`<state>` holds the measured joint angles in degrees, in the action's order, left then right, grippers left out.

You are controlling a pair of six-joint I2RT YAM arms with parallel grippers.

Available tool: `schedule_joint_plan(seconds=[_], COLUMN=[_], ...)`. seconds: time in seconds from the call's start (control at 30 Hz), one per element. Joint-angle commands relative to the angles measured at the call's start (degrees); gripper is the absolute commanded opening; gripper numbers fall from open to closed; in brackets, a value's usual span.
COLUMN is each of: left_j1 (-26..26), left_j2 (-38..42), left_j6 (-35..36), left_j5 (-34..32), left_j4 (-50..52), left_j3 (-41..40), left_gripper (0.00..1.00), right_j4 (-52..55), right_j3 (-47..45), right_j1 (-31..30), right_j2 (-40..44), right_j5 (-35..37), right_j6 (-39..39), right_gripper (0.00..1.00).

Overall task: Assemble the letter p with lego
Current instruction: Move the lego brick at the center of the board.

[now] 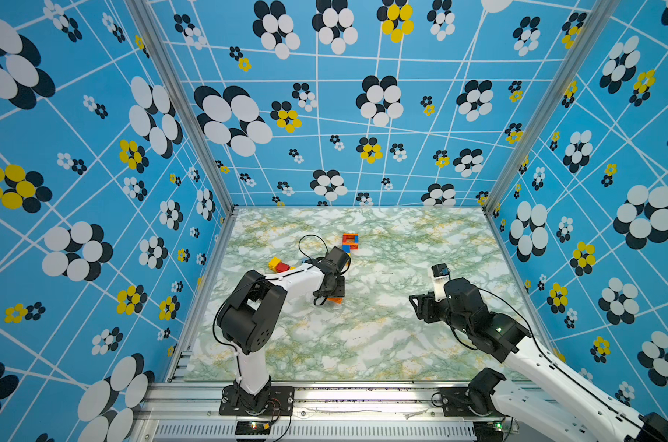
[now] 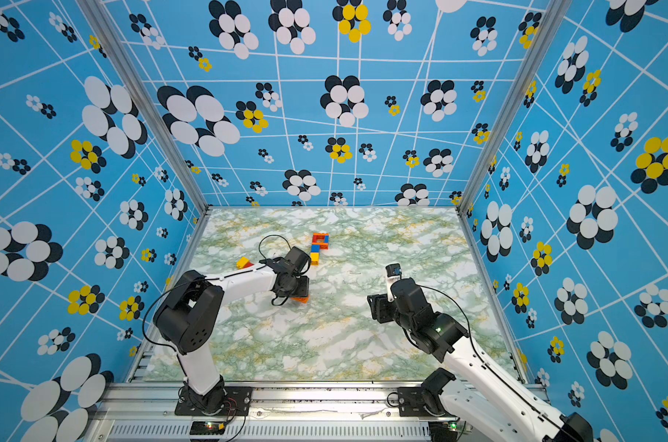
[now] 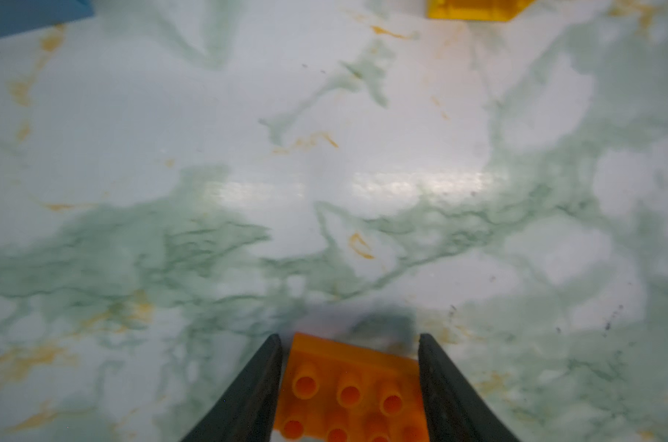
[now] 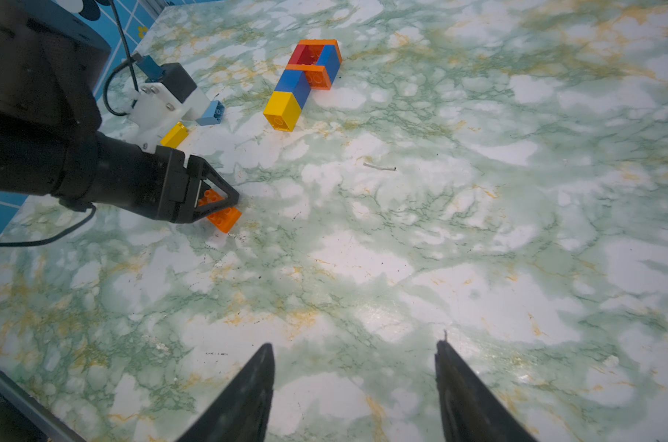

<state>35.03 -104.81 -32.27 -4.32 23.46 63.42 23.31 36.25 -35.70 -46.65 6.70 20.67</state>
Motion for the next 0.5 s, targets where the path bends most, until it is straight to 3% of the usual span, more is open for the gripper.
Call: schedule_joint_plan(seconds=[0.0, 0.23, 0.47], left_j1=[4.14, 12.09, 15.47], left_j2=[1.42, 5.78, 7.94], left_j6=[-5.23, -13.77, -17.21], left_j5=[0.25, 0.27, 2.25], left_j4=[-0.42, -7.64, -13.93], left_j3=[-3.27, -10.75, -13.81], left_gripper=[0.58, 0.58, 0.62], right_j4=[-0.8, -2.03, -2.66], right_j3=[0.1, -0.13, 1.42], right_j1=[0.11, 0.11, 0.18], right_j2=[-0.8, -3.04, -6.74], right_j5=[-0.31, -1.53, -2.78], right_j6=[0.76, 0.93, 0.46], right_gripper=[0.68, 0.68, 0.68])
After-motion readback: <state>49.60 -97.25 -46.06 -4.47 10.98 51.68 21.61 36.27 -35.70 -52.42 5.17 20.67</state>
